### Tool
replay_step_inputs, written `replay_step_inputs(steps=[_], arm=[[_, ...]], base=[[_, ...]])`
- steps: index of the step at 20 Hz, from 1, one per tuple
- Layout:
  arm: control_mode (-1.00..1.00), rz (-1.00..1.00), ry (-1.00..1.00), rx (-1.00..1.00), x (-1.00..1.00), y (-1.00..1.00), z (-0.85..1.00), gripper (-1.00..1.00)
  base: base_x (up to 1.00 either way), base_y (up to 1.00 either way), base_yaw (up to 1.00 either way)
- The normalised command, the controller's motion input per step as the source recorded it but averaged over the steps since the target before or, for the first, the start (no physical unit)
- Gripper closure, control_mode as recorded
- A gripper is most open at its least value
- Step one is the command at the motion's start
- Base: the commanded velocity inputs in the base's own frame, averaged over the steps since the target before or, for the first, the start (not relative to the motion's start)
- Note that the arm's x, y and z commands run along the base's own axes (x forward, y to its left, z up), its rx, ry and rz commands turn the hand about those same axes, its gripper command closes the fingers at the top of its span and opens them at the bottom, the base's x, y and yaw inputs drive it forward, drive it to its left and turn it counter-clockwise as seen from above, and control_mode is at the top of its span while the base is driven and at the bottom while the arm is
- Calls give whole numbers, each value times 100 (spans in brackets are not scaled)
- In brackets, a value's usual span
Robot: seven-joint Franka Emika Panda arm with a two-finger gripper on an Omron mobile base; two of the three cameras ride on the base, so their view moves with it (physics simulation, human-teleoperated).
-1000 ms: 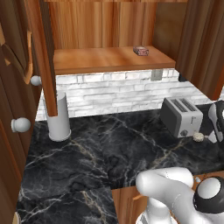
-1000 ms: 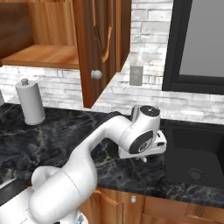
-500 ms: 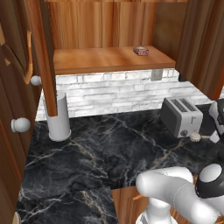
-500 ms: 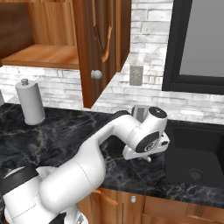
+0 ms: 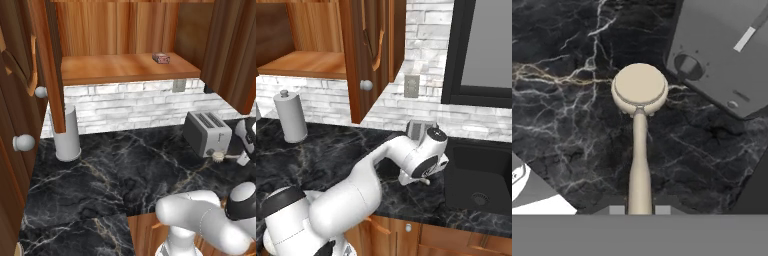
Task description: Locate and retrieve the dish brush and bar soap from the cabinet. Place them next to the sink.
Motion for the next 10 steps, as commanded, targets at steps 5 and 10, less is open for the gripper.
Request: replay_step_inputs(steps=[5,10], arm=[[-100,15,6,-5,37,-11,-15,100],[-100,17,4,-1,28,-18,-22,100]], base=[[0,0,0],[0,0,0]])
